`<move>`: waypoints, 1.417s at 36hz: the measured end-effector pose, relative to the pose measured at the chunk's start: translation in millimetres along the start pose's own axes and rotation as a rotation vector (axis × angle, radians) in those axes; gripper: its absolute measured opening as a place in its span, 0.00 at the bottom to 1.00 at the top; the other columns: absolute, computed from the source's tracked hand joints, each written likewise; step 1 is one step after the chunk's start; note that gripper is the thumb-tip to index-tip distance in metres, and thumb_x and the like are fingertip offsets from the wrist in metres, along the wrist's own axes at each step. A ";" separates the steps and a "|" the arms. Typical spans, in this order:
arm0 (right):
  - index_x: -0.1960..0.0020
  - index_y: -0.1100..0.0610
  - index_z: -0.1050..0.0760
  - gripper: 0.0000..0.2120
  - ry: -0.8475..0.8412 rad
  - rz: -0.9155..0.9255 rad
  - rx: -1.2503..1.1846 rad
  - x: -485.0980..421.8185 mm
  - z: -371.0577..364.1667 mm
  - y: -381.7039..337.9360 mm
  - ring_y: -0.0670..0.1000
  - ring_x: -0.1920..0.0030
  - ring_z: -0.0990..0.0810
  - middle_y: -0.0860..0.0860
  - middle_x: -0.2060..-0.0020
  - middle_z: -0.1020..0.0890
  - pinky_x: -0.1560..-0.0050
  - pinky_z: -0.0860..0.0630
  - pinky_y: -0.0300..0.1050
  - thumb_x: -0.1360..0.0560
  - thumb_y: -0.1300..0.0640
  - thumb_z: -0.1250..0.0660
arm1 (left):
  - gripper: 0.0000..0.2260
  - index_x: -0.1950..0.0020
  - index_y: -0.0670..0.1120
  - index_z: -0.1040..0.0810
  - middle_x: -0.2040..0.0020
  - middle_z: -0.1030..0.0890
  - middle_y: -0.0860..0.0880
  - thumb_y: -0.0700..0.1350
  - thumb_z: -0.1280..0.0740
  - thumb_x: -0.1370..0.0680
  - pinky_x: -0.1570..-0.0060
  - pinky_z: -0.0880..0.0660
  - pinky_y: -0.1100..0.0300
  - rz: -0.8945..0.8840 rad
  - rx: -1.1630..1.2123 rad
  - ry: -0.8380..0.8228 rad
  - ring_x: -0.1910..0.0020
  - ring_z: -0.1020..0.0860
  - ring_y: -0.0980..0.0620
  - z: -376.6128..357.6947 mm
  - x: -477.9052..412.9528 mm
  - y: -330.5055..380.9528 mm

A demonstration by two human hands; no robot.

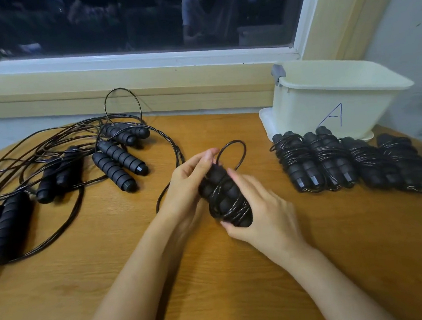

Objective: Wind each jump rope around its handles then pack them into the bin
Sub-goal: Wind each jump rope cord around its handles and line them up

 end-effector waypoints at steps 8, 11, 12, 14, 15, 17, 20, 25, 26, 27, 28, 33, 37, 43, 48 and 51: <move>0.28 0.52 0.29 0.45 -0.010 0.217 0.235 2.1 -0.7 -5.0 0.47 0.57 0.21 0.46 0.41 0.21 0.72 0.26 0.37 0.42 0.45 0.18 | 0.13 0.56 0.44 0.20 0.61 0.17 0.49 0.53 0.36 0.23 0.57 0.25 0.67 -0.270 -0.340 -0.007 0.59 0.19 0.56 3.3 3.1 18.9; 0.33 0.54 0.31 0.44 0.012 0.125 0.166 1.5 1.3 -2.5 0.48 0.58 0.19 0.48 0.51 0.17 0.72 0.26 0.38 0.43 0.43 0.18 | 0.15 0.58 0.44 0.25 0.60 0.21 0.44 0.55 0.38 0.20 0.58 0.25 0.60 -0.263 -0.184 0.004 0.58 0.19 0.52 9.1 -0.1 18.6; 0.33 0.55 0.32 0.44 0.018 0.099 0.152 1.4 1.5 -2.0 0.48 0.57 0.18 0.49 0.54 0.17 0.73 0.25 0.39 0.42 0.41 0.18 | 0.16 0.58 0.42 0.26 0.59 0.21 0.43 0.54 0.37 0.20 0.58 0.26 0.59 -0.267 -0.158 0.005 0.58 0.20 0.52 10.1 -0.2 17.9; 0.32 0.56 0.34 0.46 0.011 0.061 0.146 0.9 1.5 -2.4 0.48 0.56 0.17 0.49 0.54 0.16 0.72 0.25 0.39 0.43 0.39 0.19 | 0.18 0.58 0.39 0.26 0.58 0.21 0.46 0.55 0.36 0.22 0.57 0.26 0.59 -0.304 -0.210 -0.015 0.58 0.22 0.52 7.4 2.5 18.8; 0.31 0.57 0.35 0.49 0.005 0.047 0.155 0.5 1.3 -2.4 0.48 0.56 0.17 0.49 0.53 0.16 0.71 0.25 0.39 0.43 0.39 0.19 | 0.18 0.59 0.39 0.25 0.58 0.21 0.48 0.54 0.36 0.22 0.56 0.26 0.60 -0.334 -0.268 -0.035 0.57 0.23 0.52 4.2 4.8 19.4; 0.26 0.59 0.40 0.55 -0.010 0.043 0.180 -0.2 1.0 -3.2 0.48 0.56 0.17 0.49 0.51 0.16 0.71 0.25 0.38 0.43 0.40 0.19 | 0.13 0.60 0.44 0.24 0.56 0.22 0.49 0.51 0.34 0.21 0.52 0.26 0.63 -0.374 -0.352 -0.062 0.54 0.23 0.55 -1.5 7.0 19.2; 0.23 0.61 0.45 0.63 0.000 0.097 0.210 0.3 1.2 -4.6 0.47 0.60 0.18 0.49 0.55 0.16 0.72 0.25 0.38 0.47 0.41 0.17 | 0.11 0.61 0.50 0.23 0.54 0.23 0.53 0.51 0.33 0.21 0.49 0.29 0.63 -0.370 -0.421 -0.003 0.52 0.24 0.58 -0.1 4.4 17.9; 0.22 0.64 0.45 0.65 0.009 0.059 0.187 -1.1 0.9 -5.1 0.47 0.59 0.17 0.49 0.54 0.16 0.71 0.26 0.37 0.48 0.39 0.18 | 0.13 0.60 0.46 0.23 0.47 0.18 0.50 0.54 0.36 0.22 0.47 0.26 0.59 -0.383 -0.416 -0.099 0.45 0.21 0.54 -4.9 10.8 23.7; 0.22 0.64 0.45 0.65 0.016 0.022 0.185 -2.4 2.7 -3.9 0.47 0.59 0.17 0.48 0.54 0.15 0.71 0.27 0.36 0.47 0.38 0.19 | 0.14 0.59 0.42 0.24 0.45 0.17 0.49 0.52 0.36 0.21 0.45 0.25 0.58 -0.386 -0.395 -0.136 0.43 0.20 0.53 -8.8 13.9 24.0; 0.22 0.63 0.46 0.65 0.018 -0.024 0.179 -2.9 2.7 -1.1 0.47 0.58 0.17 0.48 0.55 0.15 0.71 0.27 0.36 0.47 0.37 0.19 | 0.14 0.60 0.39 0.25 0.42 0.18 0.49 0.50 0.36 0.21 0.43 0.25 0.55 -0.391 -0.383 -0.163 0.41 0.20 0.52 -13.5 17.3 23.7; 0.22 0.63 0.47 0.65 0.012 -0.057 0.167 -4.5 5.1 -0.4 0.47 0.58 0.16 0.48 0.55 0.15 0.71 0.28 0.37 0.47 0.37 0.19 | 0.14 0.61 0.39 0.26 0.40 0.18 0.49 0.48 0.35 0.21 0.39 0.26 0.52 -0.411 -0.398 -0.181 0.40 0.21 0.51 -18.5 20.6 23.4; 0.20 0.58 0.47 0.53 0.003 -0.126 0.141 -5.7 15.2 8.9 0.49 0.49 0.16 0.48 0.43 0.17 0.66 0.30 0.38 0.34 0.38 0.25 | 0.12 0.63 0.49 0.27 0.34 0.25 0.53 0.52 0.34 0.22 0.33 0.35 0.47 -0.706 -0.782 -0.115 0.32 0.31 0.52 -41.3 29.4 18.5; 0.20 0.58 0.50 0.60 0.097 -0.188 0.131 -4.6 13.2 17.6 0.50 0.52 0.15 0.48 0.39 0.18 0.70 0.23 0.41 0.39 0.40 0.21 | 0.16 0.65 0.50 0.28 0.33 0.30 0.53 0.61 0.35 0.26 0.35 0.43 0.73 -0.542 -0.794 0.115 0.31 0.37 0.56 -43.8 30.0 4.4; 0.20 0.47 0.48 0.57 0.110 -0.176 0.145 -3.6 15.2 15.0 0.51 0.63 0.16 0.47 0.41 0.20 0.77 0.28 0.42 0.39 0.39 0.20 | 0.20 0.68 0.45 0.29 0.38 0.23 0.49 0.58 0.33 0.25 0.36 0.36 0.68 -0.651 -0.800 0.195 0.34 0.29 0.54 -46.3 32.9 1.5; 0.21 0.44 0.45 0.53 0.120 -0.208 0.175 -2.1 16.8 17.4 0.50 0.74 0.21 0.46 0.45 0.20 0.81 0.36 0.38 0.37 0.38 0.21 | 0.18 0.68 0.42 0.28 0.42 0.18 0.47 0.51 0.32 0.23 0.35 0.29 0.61 -0.813 -0.856 0.199 0.34 0.26 0.53 -47.3 36.1 6.5; 0.21 0.47 0.42 0.45 0.128 -0.225 0.207 -1.6 16.6 17.5 0.50 0.76 0.23 0.48 0.48 0.19 0.79 0.42 0.37 0.33 0.38 0.29 | 0.15 0.67 0.42 0.27 0.50 0.16 0.44 0.45 0.31 0.23 0.30 0.32 0.59 -0.952 -0.908 0.175 0.30 0.35 0.68 -51.9 39.3 4.9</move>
Point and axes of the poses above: each hand's wrist, its own x-axis away from the middle knuckle, its own z-axis out of the back of the hand, y = z × x, the point moved 3 cm from there along -x, towards the middle knuckle
